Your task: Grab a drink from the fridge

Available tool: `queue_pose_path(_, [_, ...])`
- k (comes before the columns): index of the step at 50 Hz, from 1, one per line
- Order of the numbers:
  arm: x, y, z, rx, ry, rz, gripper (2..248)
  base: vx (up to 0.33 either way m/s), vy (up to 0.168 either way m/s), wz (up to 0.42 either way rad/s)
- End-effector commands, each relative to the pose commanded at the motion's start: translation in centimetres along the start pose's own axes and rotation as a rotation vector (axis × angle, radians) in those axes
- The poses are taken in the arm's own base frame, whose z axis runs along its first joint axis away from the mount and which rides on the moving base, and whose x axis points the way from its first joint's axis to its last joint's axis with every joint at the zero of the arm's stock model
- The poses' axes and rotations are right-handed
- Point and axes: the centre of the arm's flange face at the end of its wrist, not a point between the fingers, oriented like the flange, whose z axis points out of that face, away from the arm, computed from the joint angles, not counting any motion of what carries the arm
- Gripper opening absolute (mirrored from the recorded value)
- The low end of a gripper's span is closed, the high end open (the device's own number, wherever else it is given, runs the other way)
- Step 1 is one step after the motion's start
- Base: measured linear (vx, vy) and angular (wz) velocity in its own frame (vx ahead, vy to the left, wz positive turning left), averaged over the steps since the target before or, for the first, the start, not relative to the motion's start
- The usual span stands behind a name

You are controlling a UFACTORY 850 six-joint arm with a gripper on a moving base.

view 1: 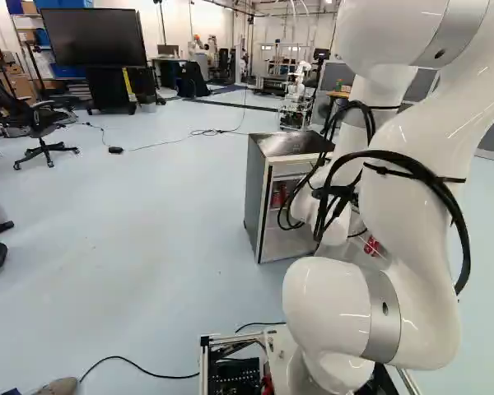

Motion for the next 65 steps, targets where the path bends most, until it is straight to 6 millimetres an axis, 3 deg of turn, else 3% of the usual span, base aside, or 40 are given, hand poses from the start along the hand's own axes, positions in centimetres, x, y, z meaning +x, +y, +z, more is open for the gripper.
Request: queue_pose_path(65, [-6.6,-5.2,3.8,0.584,-0.122,-0.06,247,0.0,0.0,0.0])
